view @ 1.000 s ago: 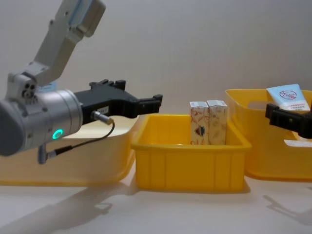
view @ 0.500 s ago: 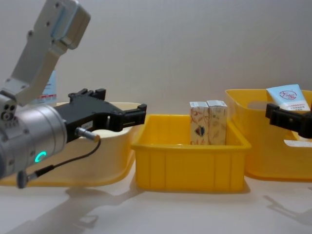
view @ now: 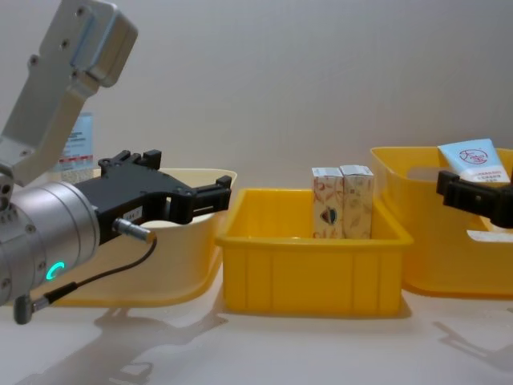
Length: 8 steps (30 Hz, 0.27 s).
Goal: Bimanual collaborative sorting of washing and personal care products
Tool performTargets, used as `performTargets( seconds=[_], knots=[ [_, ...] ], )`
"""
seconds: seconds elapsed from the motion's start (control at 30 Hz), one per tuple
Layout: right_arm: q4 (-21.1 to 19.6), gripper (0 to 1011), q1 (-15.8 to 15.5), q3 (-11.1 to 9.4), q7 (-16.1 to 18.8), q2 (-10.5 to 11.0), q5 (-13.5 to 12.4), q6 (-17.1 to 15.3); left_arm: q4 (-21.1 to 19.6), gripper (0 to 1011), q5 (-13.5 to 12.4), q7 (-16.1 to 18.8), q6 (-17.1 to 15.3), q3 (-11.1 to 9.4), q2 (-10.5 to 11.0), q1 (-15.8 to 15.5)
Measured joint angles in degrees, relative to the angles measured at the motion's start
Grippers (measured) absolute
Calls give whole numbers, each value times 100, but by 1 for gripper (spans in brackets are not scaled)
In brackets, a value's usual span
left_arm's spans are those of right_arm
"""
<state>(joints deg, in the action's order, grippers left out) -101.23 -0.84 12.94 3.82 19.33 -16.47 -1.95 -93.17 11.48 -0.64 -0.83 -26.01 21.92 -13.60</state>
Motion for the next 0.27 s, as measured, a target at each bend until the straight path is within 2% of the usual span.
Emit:
performTargets(
  seconds=[0.27],
  knots=[
    [0,1001,0,0,0,0,1,0,-1,1002,-1,2,0,0,-2,2]
  ],
)
